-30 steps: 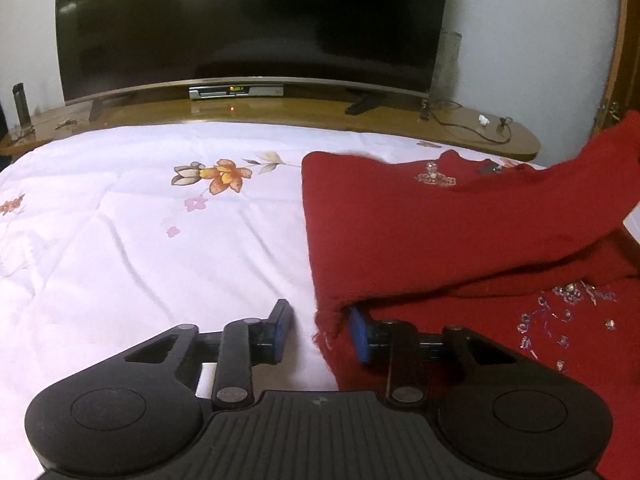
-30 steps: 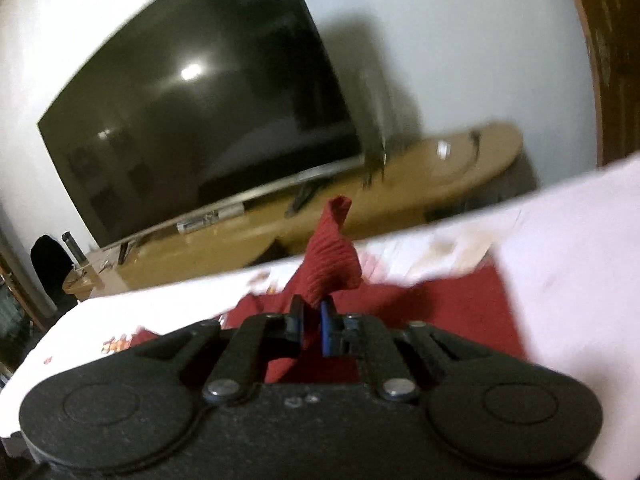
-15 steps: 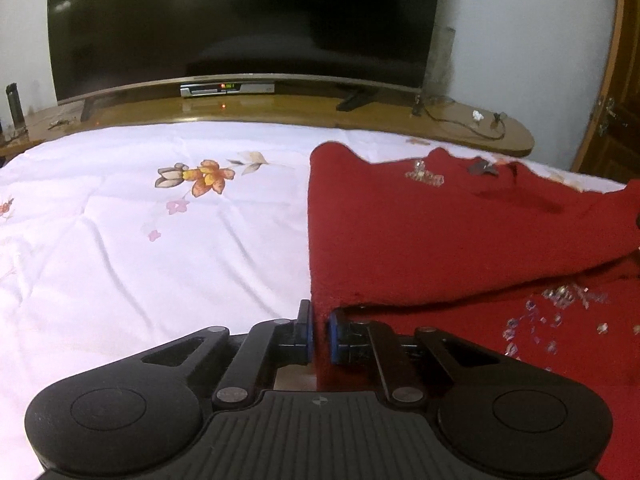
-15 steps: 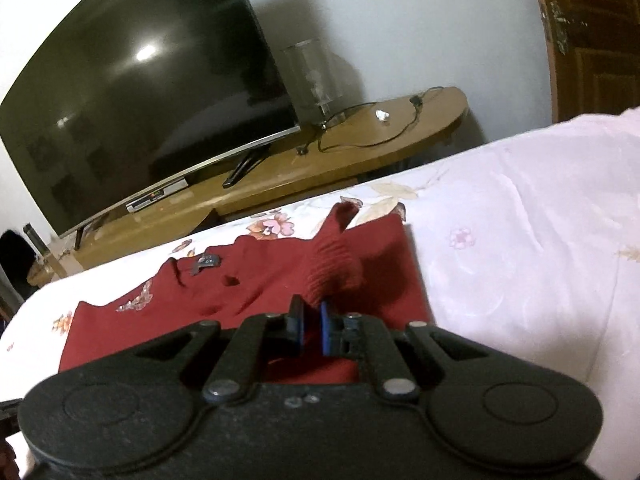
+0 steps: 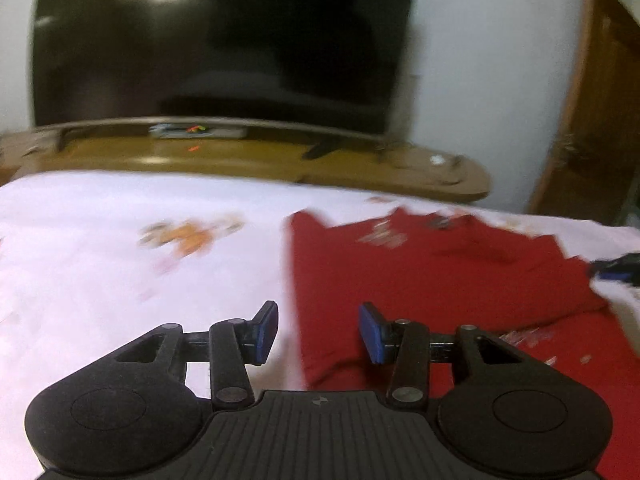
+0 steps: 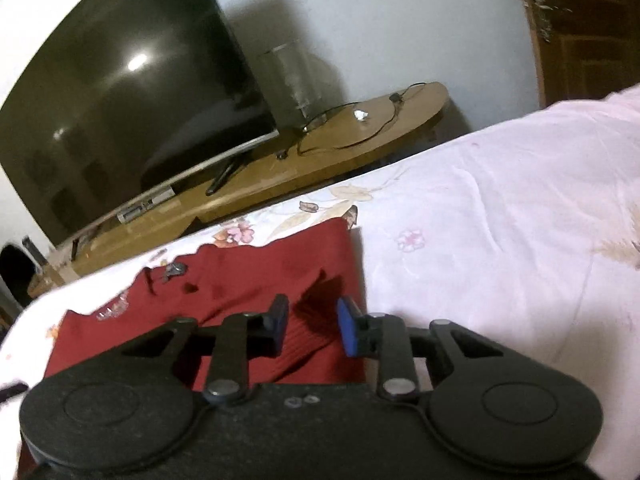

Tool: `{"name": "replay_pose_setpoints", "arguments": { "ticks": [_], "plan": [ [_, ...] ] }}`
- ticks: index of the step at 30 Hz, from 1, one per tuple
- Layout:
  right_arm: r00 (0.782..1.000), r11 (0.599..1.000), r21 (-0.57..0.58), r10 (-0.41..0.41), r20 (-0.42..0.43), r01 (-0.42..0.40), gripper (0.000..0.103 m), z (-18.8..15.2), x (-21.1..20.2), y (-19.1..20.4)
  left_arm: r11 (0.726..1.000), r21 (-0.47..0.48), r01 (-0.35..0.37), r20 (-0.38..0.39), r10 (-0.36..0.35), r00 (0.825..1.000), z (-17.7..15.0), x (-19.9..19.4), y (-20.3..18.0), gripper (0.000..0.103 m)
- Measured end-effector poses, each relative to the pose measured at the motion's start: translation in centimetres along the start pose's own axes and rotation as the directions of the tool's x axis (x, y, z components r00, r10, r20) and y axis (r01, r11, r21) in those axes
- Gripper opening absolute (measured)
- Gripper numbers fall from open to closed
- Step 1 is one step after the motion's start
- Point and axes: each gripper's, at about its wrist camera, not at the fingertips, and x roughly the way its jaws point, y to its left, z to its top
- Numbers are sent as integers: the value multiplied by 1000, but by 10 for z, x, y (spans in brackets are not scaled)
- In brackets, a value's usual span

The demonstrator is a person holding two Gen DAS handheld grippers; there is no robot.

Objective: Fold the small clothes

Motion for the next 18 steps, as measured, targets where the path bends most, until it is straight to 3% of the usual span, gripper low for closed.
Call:
{"name": "replay_pose_setpoints", "arguments": {
  "ticks": [3,5,7,9,12,14,16,18],
  "plan": [
    [998,999,-53,1,-69,-5,29,-4,21,5,1000,20,-15,-11,16,1000,8,14,-18,44],
    [994,995,-98,-19,-107,9,17,-7,31,8,1000,21,-17,-31,18,999,6,23,-20,44],
    [992,992,-124,-51,-112,37,9,-7,29,11,997,59,-58,-96,63,993,2,36,-20,44],
    [994,992,-119,-61,-86,51,7,-4,19,12,994,61,-88,-157,97,983,-4,49,-11,44],
    [993,987,-149,-72,-95,58,9,-6,20,12,997,7,-80,-147,80,986,-4,50,-3,44],
    [988,981,-178,-101,-116,80,15,-10,27,11,997,6,-79,-74,79,994,3,39,-10,44],
    [995,984,-165,-77,-63,66,25,-4,13,12,999,28,-41,-16,42,999,13,35,-20,44],
    [1000,983,-184,-28,-8,27,25,0,4,18,997,73,-27,-3,28,1000,18,42,-31,44]
  ]
}}
